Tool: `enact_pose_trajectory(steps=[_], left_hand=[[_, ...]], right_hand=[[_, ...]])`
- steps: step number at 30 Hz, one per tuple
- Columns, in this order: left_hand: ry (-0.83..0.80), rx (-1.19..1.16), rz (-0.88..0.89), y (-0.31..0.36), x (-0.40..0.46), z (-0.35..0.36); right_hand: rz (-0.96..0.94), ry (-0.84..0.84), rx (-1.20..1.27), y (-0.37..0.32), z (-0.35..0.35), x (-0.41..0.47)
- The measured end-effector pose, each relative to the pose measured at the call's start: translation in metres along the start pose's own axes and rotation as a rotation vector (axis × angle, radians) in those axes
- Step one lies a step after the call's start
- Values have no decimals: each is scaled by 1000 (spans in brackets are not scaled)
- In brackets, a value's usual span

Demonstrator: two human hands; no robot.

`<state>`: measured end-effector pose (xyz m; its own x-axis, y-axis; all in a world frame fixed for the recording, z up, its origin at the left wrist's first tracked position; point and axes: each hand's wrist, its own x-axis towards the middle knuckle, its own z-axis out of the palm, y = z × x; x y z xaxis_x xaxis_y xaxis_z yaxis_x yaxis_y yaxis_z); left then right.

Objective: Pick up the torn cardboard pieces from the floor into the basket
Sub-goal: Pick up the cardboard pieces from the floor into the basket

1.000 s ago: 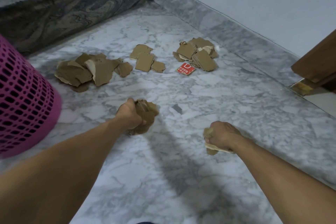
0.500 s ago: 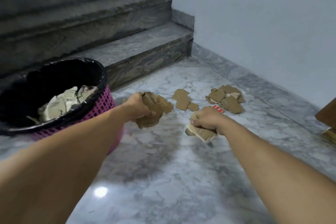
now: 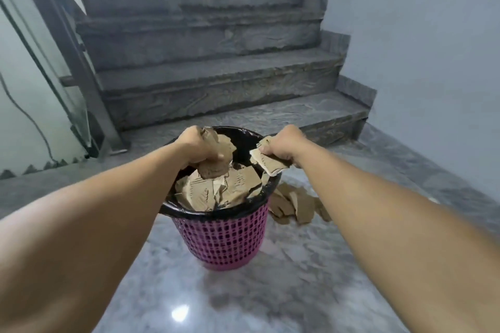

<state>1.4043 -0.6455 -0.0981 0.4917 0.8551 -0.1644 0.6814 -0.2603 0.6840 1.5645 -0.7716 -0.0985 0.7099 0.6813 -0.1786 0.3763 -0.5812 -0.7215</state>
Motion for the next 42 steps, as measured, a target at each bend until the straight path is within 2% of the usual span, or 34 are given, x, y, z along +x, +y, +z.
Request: enact_pose_trajectory(steps=[3,7,11,13,17,23,26,30,33,37,42], left_hand=[[-10,-2,3,-32,25,-9],[56,171,6,-59,58,-12],[-17,239,7,-69,75,-1],[-63,273,24,-69,77,4],[-105,320,84,-44,81,10],[-167,290,274,38,87,50],[-180,255,371,80,82,82],[-292,244,415,119,75,122],[-377,223,385,136,80,161],[-425,317,346,145,97,228],[-439,386,191,116,128,305]], right_hand=[[-21,17,10,-18,32,15],[-56,27,-67,-10,52,30],[-70,38,-137,9,55,41],[-40,48,-68,15,50,45],[80,6,140,18,20,45],[142,-39,-32,50,-65,41],[225,-34,-94,74,-112,38],[338,-46,-142,113,-155,42],[387,-57,-150,154,-176,57],[451,-66,-139,224,-190,89],[555,-65,-135,320,-198,122]])
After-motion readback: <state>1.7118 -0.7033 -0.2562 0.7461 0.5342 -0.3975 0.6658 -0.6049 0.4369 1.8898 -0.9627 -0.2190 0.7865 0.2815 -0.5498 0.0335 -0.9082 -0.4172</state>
